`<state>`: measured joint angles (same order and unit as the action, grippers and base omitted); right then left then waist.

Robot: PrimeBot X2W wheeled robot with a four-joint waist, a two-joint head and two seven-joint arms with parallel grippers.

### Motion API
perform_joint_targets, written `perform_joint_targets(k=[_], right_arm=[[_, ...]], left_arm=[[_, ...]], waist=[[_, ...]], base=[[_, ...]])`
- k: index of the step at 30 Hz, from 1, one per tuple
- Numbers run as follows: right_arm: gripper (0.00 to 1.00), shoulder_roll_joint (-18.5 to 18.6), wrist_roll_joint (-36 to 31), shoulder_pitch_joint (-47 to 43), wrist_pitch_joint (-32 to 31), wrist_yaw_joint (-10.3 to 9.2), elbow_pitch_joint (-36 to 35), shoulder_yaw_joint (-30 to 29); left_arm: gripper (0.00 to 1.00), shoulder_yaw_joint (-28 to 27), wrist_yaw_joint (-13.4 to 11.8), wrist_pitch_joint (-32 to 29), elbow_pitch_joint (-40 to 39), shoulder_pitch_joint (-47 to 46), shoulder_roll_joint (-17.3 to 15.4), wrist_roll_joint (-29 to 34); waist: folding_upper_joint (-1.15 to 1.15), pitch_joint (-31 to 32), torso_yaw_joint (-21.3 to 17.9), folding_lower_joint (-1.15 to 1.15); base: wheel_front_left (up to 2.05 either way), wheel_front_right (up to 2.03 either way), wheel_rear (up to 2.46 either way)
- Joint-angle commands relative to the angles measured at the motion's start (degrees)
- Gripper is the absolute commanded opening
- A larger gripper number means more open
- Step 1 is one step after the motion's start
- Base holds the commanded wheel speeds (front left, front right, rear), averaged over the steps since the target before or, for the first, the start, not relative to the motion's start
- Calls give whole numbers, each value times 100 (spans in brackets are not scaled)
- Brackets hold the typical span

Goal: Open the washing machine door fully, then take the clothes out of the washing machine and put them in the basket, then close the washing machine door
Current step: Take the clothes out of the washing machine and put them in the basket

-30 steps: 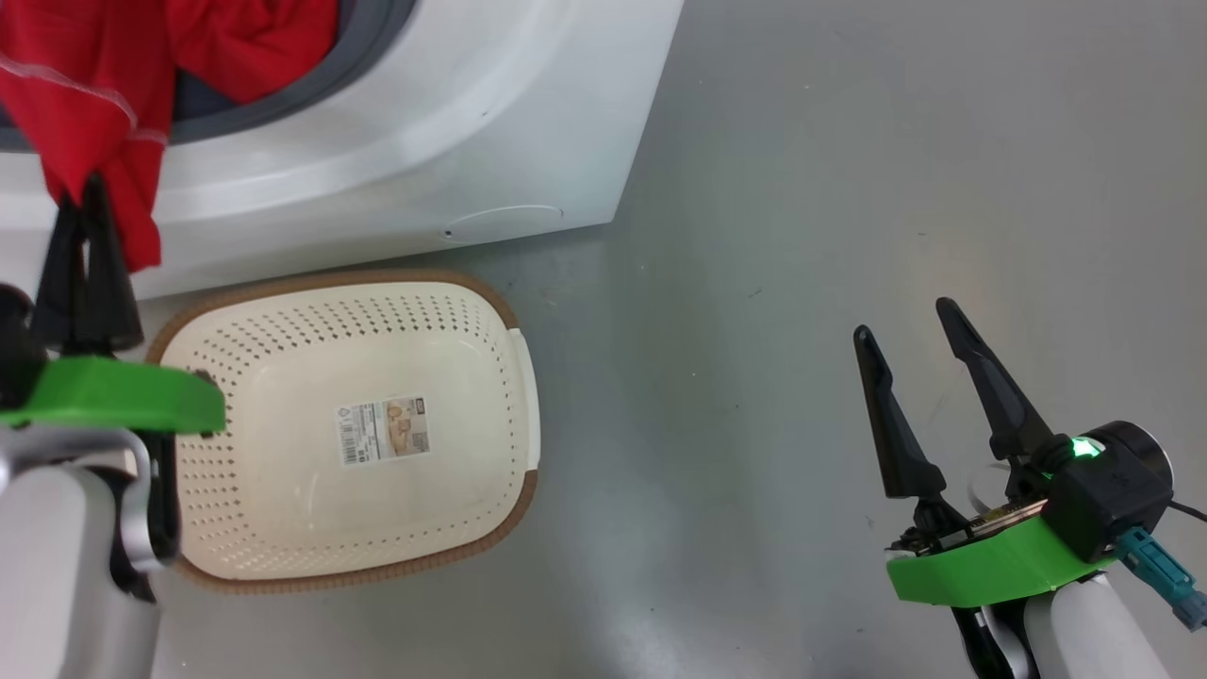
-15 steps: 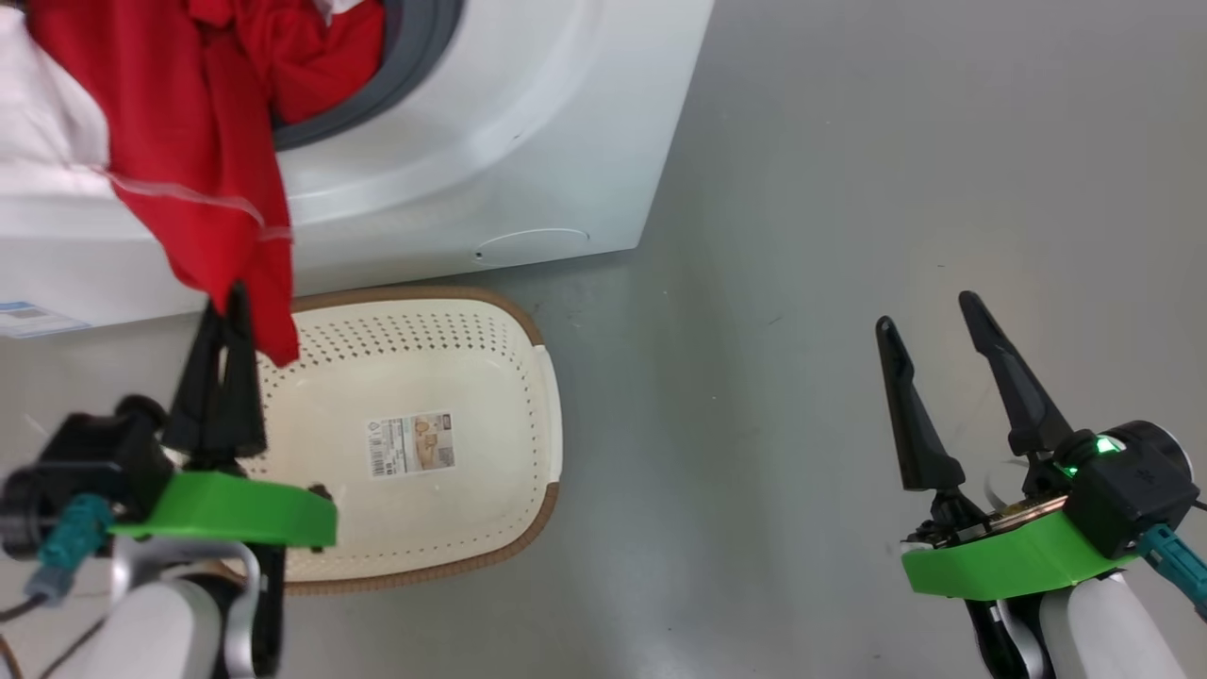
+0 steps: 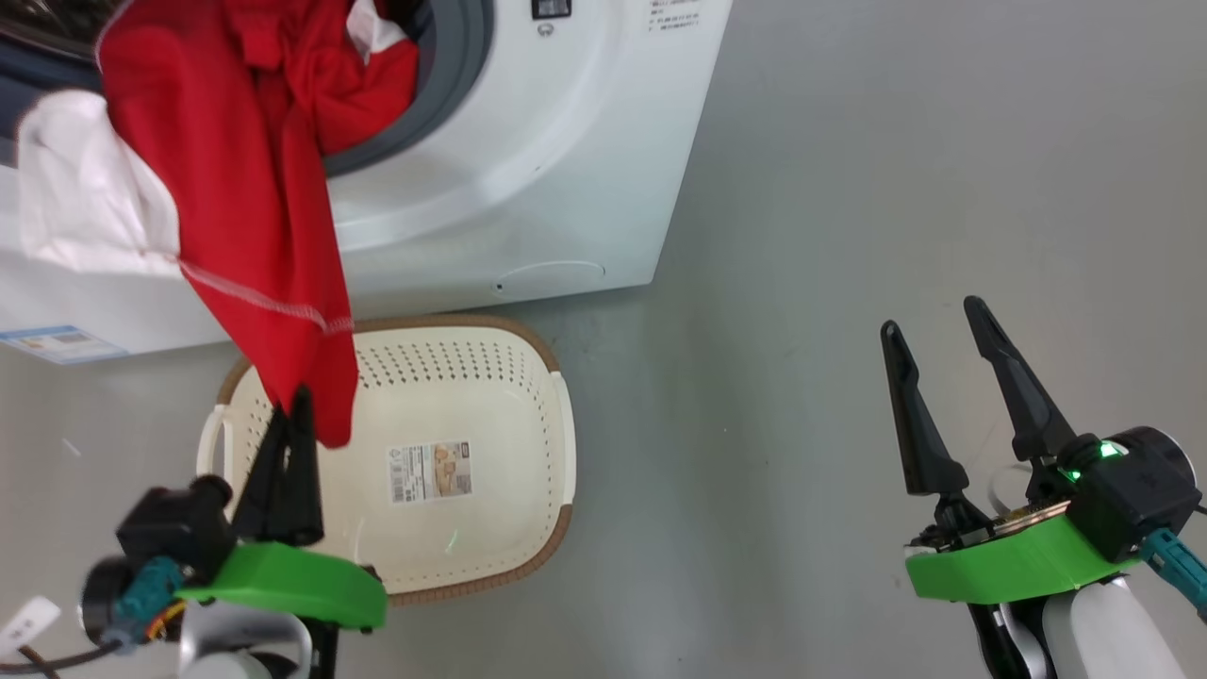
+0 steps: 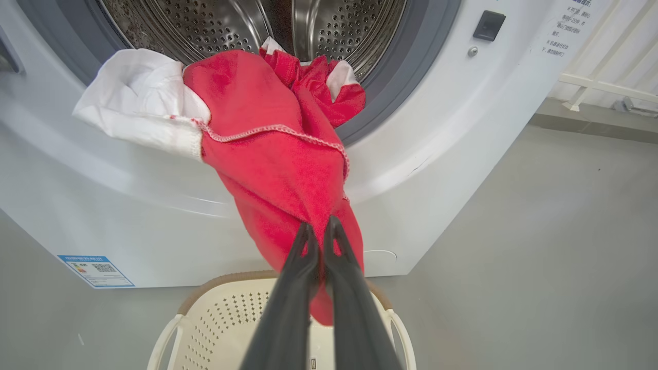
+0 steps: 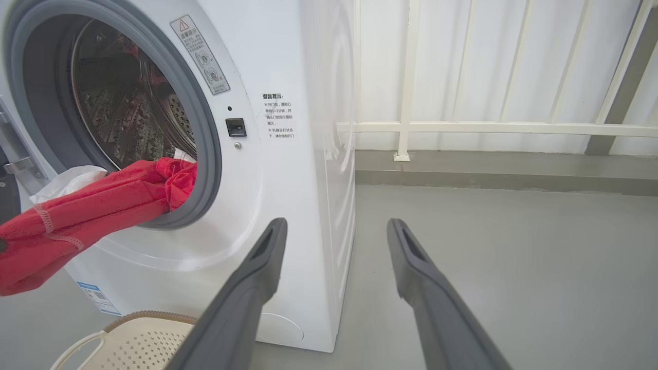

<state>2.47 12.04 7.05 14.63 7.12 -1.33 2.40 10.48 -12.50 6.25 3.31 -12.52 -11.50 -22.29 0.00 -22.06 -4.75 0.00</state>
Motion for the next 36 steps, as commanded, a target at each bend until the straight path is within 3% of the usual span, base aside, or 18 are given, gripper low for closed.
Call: perform_joint_targets(k=[1, 12, 30, 36], right_arm=[[100, 41, 39, -106, 37, 36, -125, 96], [100, 41, 45, -199, 37, 36, -170, 145], [100, 41, -1, 46, 37, 36, -234, 121], [100, 41, 6, 109, 37, 36, -240, 130]], left_arm=[[0, -130, 42, 70, -89, 100, -43, -22], [0, 102, 228, 84, 912, 29, 174, -200], [0, 414, 956, 716, 4800, -1670, 653, -399], [0, 386, 1099, 817, 5536, -2066, 707, -458]], waist=[[0, 145, -1, 0], [0, 174, -101, 0], [0, -459, -135, 0], [0, -635, -178, 0]], base=[[0, 0, 0], [0, 0, 0], [0, 0, 0], [0, 0, 0]])
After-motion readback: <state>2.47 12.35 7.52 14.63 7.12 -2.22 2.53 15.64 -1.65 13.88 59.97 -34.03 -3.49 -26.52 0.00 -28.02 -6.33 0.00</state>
